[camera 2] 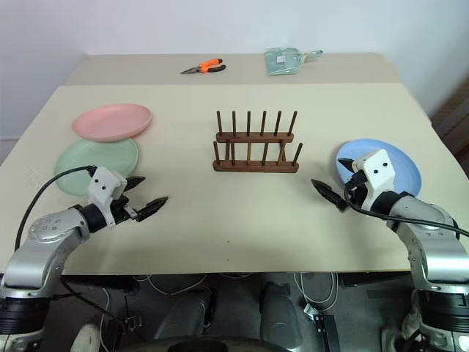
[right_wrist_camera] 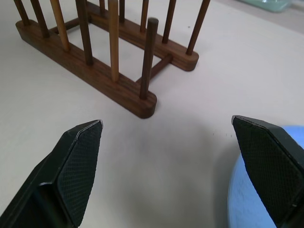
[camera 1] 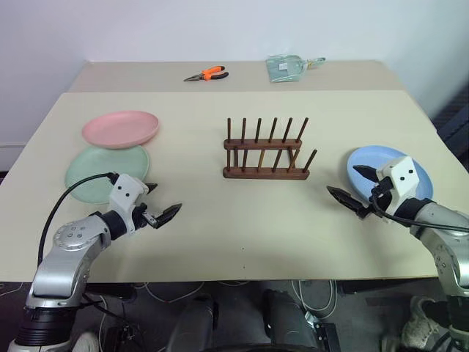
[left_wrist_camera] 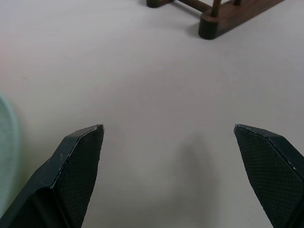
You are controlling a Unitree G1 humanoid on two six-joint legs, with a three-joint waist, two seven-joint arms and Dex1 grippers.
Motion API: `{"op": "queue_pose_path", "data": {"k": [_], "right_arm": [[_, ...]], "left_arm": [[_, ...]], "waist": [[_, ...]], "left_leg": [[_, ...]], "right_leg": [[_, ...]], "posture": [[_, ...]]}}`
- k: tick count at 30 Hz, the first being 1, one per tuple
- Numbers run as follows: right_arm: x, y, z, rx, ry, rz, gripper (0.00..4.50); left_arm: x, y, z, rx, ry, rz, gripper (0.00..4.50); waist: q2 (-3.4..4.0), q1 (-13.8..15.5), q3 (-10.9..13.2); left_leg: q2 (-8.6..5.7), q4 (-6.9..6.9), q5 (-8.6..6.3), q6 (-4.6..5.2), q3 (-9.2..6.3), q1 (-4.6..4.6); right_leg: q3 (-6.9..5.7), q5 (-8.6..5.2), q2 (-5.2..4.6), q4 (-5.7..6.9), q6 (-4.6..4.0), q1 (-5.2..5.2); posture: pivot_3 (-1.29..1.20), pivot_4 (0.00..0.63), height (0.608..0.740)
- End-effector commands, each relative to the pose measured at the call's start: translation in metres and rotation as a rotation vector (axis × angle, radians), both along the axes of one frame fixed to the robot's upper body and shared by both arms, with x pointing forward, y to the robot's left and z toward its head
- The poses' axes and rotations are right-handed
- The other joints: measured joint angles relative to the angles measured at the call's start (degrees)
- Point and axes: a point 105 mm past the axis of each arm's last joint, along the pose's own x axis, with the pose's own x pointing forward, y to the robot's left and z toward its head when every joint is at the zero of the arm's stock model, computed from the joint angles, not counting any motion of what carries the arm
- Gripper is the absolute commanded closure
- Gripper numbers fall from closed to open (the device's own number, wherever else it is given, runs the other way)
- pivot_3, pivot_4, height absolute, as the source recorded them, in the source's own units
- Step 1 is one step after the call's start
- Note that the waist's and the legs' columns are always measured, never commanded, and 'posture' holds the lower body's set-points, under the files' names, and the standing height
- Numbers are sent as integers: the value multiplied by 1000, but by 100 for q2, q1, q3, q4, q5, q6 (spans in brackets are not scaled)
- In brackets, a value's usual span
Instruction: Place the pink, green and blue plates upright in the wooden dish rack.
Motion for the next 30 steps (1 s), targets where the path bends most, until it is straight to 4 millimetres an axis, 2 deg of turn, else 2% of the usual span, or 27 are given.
{"op": "queue_pose_path", "data": {"k": [1,4,7,11,15,17,21,24,27,30], "right_arm": [[11,2,11,-29,-78,-6,46],[16,5,11,-37,-91,2,46],[13,9,7,-10,-54,35,46],[3,20,-4,-29,-25,68,46],[-3,29,-10,-49,-59,27,46],[-9,35,-13,-46,-67,5,46],[-21,42,-16,-32,-85,-49,46],[-29,36,-16,-48,-92,-104,46],[-34,33,-14,-49,-101,-138,0],[-37,25,-13,-68,-99,-156,0]], "left_arm": [[5,-7,9,-1,-57,-20,0],[8,-14,10,-9,-66,-35,0],[14,-22,9,-20,-49,-74,0],[39,-44,4,-21,-29,-160,0],[76,-77,-2,25,-33,-254,0],[91,-100,-5,24,-12,-328,0],[102,-129,-12,49,30,-449,0],[103,-146,-16,64,58,-522,0],[104,-146,-20,103,64,-539,756],[104,-151,-19,111,48,-562,2300]], "waist": [[0,-1,0],[0,1,0],[0,24,0],[1,105,-1],[0,140,-1],[-4,162,-2],[-6,114,-2],[-7,97,-3],[-7,103,-4],[-11,129,-7]], "left_leg": [[0,0,0,0,0,0],[0,-1,0,0,1,0],[-3,-1,0,0,-3,-2],[-6,5,1,1,-3,2],[-9,10,1,1,-1,-1],[-13,9,1,1,-3,-2],[-15,5,0,3,-2,-5],[-13,5,-2,6,4,-3],[-10,6,-2,6,5,0],[-11,9,-2,6,3,0]], "right_leg": [[0,0,0,0,0,0],[0,7,0,0,-10,0],[-1,9,0,1,-9,0],[-3,9,1,2,-8,5],[-4,19,2,3,9,3],[-5,21,0,0,12,5],[-7,26,-1,-9,26,4],[-4,27,-1,-8,30,2],[-4,15,0,-6,50,4],[-5,15,0,-5,52,8]], "posture": [[0,150,740],[0,150,740],[0,150,740],[0,150,740],[0,150,740],[0,150,740],[0,150,740],[0,150,740],[0,150,740],[0,150,740]]}}
